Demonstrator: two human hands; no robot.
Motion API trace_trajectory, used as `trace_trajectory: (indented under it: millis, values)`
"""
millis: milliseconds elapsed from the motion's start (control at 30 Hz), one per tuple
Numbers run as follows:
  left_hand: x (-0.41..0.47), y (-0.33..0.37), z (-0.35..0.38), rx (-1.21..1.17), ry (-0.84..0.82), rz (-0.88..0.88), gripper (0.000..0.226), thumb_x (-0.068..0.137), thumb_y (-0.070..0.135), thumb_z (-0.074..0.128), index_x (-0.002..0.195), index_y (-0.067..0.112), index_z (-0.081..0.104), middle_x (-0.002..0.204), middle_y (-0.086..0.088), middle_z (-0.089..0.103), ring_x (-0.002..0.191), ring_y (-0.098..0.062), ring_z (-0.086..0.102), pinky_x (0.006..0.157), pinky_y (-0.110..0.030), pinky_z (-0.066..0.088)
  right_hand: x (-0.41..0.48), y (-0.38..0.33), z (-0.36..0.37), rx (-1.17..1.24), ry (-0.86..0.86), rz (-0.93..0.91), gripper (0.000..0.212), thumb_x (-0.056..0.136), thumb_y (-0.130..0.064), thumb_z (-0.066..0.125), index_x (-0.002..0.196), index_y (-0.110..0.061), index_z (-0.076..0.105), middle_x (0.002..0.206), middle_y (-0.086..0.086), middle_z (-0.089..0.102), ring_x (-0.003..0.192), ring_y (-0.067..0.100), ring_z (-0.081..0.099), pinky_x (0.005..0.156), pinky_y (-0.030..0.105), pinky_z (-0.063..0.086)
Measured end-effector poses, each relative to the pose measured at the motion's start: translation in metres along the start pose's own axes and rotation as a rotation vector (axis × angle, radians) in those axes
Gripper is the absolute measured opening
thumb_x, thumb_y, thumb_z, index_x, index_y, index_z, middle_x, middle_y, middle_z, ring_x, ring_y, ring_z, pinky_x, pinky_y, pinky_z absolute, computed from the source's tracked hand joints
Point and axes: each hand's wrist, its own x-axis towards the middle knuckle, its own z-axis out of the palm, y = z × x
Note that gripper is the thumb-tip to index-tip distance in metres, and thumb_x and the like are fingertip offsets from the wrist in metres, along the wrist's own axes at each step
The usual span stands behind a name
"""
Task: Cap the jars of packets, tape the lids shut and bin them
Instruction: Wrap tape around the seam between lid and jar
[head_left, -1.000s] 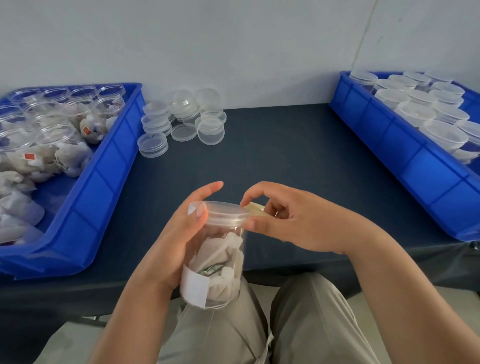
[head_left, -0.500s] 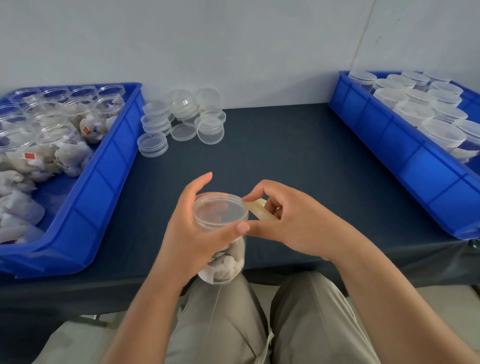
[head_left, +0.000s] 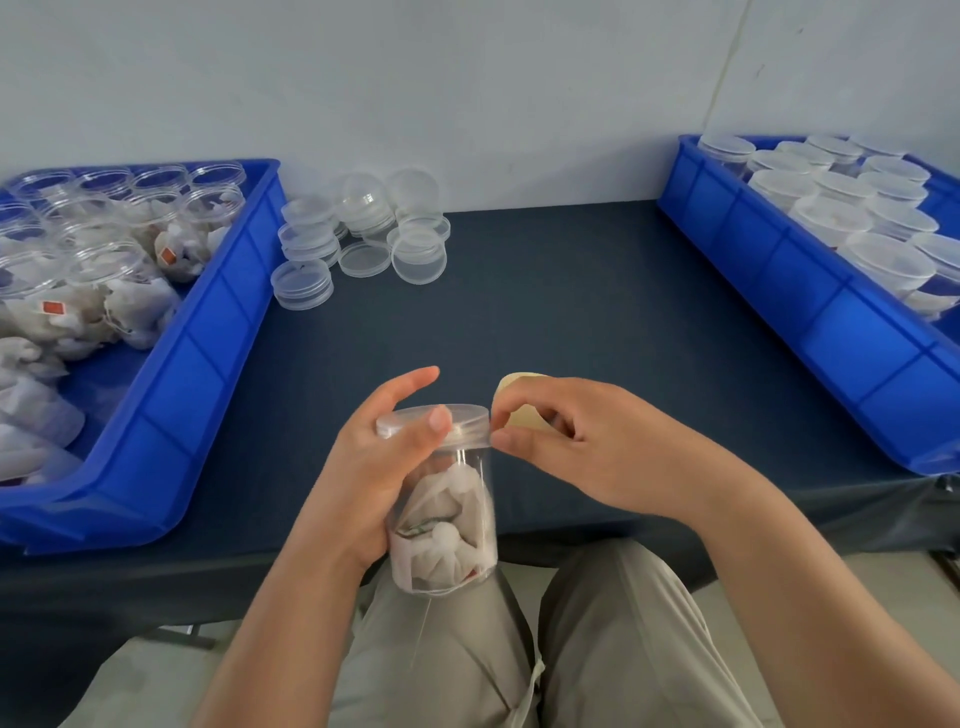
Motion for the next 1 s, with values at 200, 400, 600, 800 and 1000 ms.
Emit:
trace_trajectory:
  millis: [200,400,600,800,1000]
  values:
    - [0.001,-0.002,-0.004,0.157,-0.079,0.044,0.098,0.044,0.060,0.102,0.133,0.052,0.063,0.124,-0.004,0.075,0.108,-0.028,0.076,0.084,-0.037,0.062,0.003,0.000,0.004,-0.062,0.047,-0.020,0.016,0.106,-0.052,0.056,0.103,-0.038,0.064,0.089,-0.031,0.058,0.079,-0.008,0.055,0.071,0.011,0.042]
    - [-0.002,-0.004,-0.002,0.389,0.100,0.208,0.081,0.054,0.062,0.089,0.129,0.057,0.060,0.116,0.020,0.073,0.106,-0.006,0.072,0.087,-0.036,0.059,0.002,0.004,0.010,-0.075,0.045,-0.062,0.022,0.107,-0.052,0.053,0.109,-0.040,0.071,0.094,-0.029,0.062,0.089,-0.007,0.057,0.071,0.011,0.041]
    - [0.000,0.003,-0.006,0.502,0.194,0.273,0.081,0.055,0.066,0.087,0.129,0.054,0.058,0.114,0.028,0.069,0.105,0.005,0.067,0.084,-0.025,0.054,0.004,0.009,0.013,-0.134,0.020,-0.057,0.028,0.107,-0.054,0.044,0.114,-0.045,0.069,0.097,-0.022,0.066,0.096,-0.001,0.058,0.077,0.015,0.046]
    - [-0.007,-0.006,0.012,0.659,0.311,0.354,0.080,0.054,0.080,0.083,0.124,0.052,0.055,0.115,0.036,0.062,0.107,0.013,0.060,0.074,-0.013,0.046,0.006,-0.003,0.035,-0.327,0.210,0.032,0.030,0.106,-0.045,0.039,0.116,-0.041,0.067,0.095,-0.004,0.052,0.079,0.019,0.059,0.067,0.038,0.054]
    - [-0.009,-0.007,0.026,0.742,0.423,0.389,0.066,0.057,0.074,0.086,0.109,0.046,0.055,0.107,0.036,0.062,0.101,0.017,0.057,0.067,0.000,0.040,0.011,-0.002,0.054,-0.388,0.304,0.097,0.015,0.106,-0.028,0.045,0.102,-0.031,0.059,0.090,0.000,0.041,0.060,0.022,0.053,0.050,0.037,0.048]
